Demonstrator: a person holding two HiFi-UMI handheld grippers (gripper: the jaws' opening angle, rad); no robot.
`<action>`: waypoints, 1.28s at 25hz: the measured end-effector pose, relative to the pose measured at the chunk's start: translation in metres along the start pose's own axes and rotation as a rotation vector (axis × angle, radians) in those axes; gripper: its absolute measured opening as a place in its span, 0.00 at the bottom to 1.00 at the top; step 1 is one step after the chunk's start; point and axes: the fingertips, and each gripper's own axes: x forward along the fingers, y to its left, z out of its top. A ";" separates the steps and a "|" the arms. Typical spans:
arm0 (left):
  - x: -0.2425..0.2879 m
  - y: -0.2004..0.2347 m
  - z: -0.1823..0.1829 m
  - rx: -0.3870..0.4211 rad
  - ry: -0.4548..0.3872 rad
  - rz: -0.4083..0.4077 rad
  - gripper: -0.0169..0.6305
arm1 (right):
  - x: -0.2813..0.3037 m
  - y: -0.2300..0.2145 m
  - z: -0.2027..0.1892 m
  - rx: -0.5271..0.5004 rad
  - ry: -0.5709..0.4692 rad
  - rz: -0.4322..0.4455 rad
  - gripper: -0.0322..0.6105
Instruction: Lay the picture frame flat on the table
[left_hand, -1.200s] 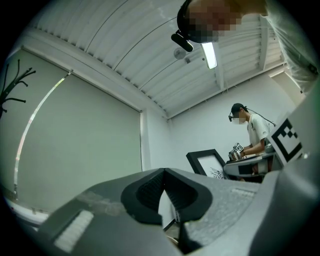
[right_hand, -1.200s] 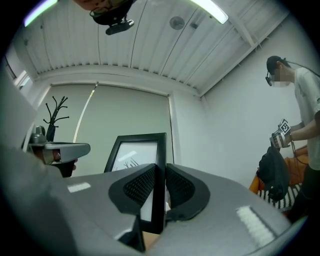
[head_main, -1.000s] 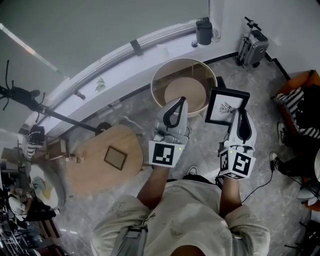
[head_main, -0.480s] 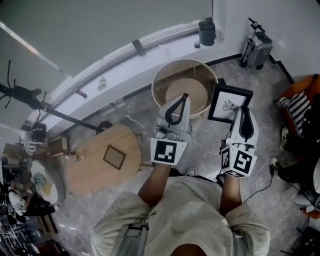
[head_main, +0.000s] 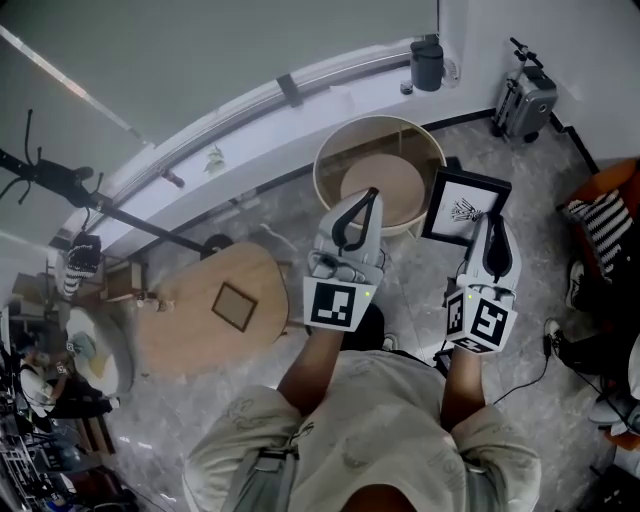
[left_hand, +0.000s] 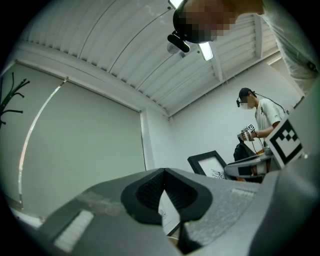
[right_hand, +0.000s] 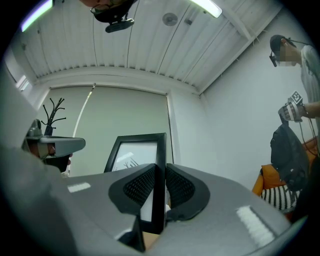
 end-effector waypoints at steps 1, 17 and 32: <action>-0.001 0.001 -0.001 0.000 -0.003 0.001 0.03 | 0.000 0.000 0.001 0.000 -0.003 -0.001 0.16; 0.007 0.022 -0.016 -0.032 -0.012 0.017 0.03 | 0.019 0.017 -0.008 -0.038 0.011 0.023 0.16; 0.082 0.075 -0.073 -0.067 -0.007 0.001 0.03 | 0.106 0.028 -0.044 -0.087 0.062 0.003 0.16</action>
